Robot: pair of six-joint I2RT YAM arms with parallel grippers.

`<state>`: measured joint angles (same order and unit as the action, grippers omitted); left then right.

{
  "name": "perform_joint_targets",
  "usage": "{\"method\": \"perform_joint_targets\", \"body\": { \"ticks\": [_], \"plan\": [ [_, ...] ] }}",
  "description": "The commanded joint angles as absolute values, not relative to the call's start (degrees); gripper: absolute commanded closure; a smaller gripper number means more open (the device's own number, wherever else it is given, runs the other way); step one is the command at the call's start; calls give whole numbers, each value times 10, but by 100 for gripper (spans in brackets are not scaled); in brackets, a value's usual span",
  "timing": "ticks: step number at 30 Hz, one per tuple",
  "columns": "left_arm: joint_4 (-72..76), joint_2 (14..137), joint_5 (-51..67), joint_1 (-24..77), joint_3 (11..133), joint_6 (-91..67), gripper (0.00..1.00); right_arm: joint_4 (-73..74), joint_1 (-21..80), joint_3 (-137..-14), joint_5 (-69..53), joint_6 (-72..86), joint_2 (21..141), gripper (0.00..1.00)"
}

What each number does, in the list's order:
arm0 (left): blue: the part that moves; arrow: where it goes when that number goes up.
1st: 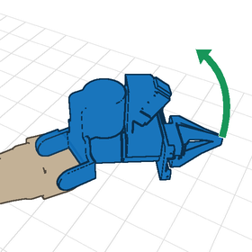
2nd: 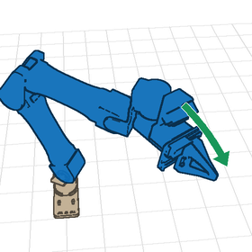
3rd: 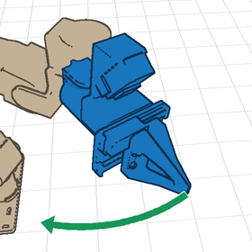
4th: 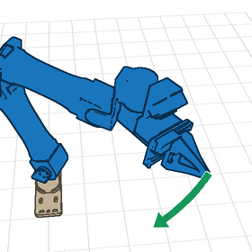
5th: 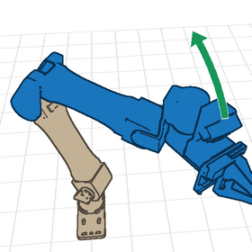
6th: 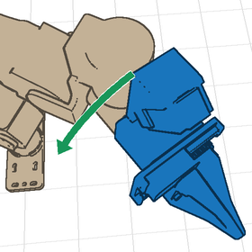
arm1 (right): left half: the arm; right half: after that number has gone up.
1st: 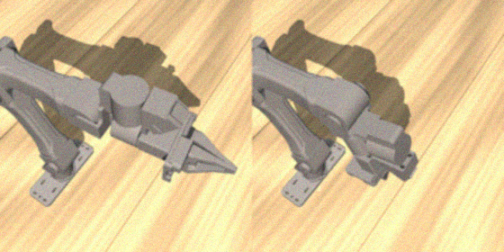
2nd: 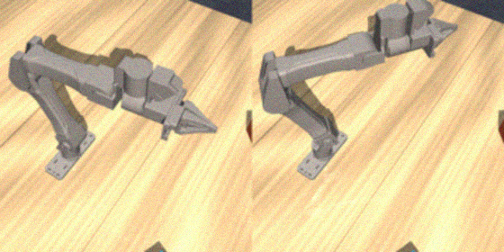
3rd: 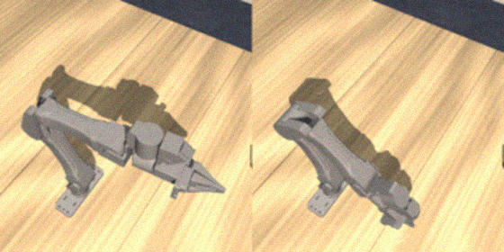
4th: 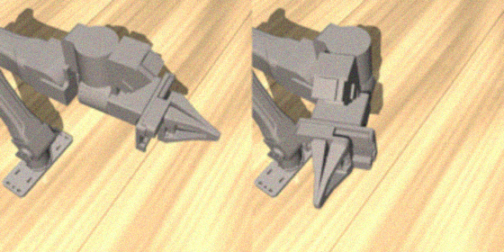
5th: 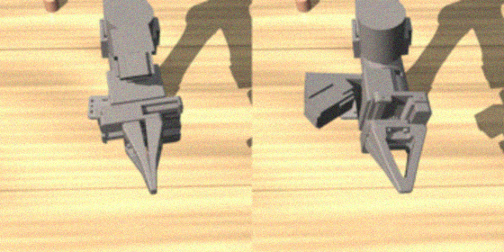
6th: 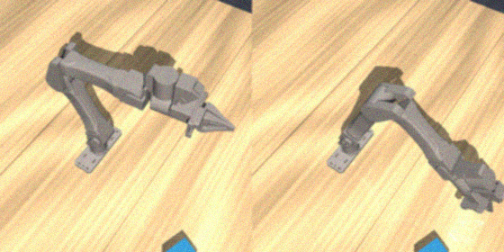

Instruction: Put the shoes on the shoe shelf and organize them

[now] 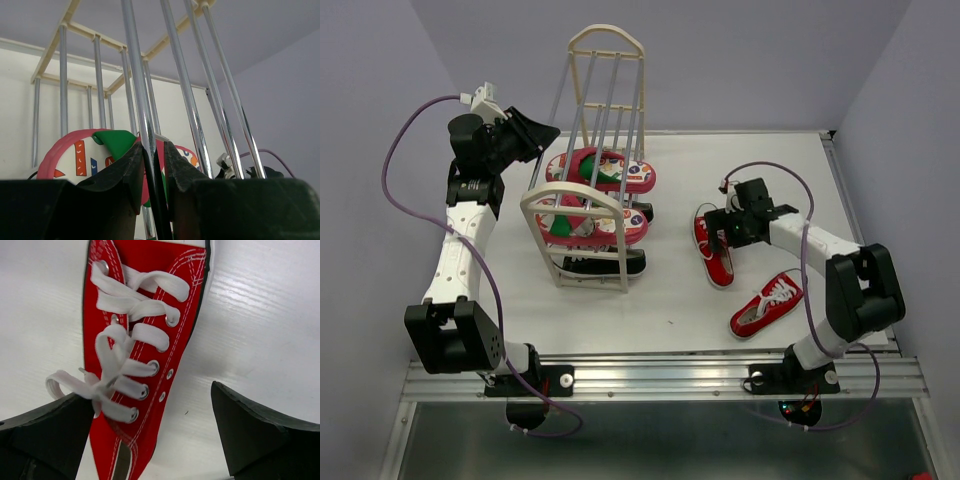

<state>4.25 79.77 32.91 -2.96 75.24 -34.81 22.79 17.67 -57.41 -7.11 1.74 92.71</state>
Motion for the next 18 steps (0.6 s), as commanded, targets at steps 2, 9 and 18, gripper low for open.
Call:
{"method": "perform_joint_targets", "body": {
  "ticks": [2, 9, 18],
  "plan": [
    [12, 823, 307, -21, 742, -294, 84, 231, 185, -594, -98, 41, 841, 0],
    [12, 825, 308, -21, 744, -294, 84, 246, 237, -580, -73, 42, 865, 0],
    [8, 826, 310, -21, 747, -291, 84, 271, 259, -555, 53, 86, 879, 0]
  ]
}}
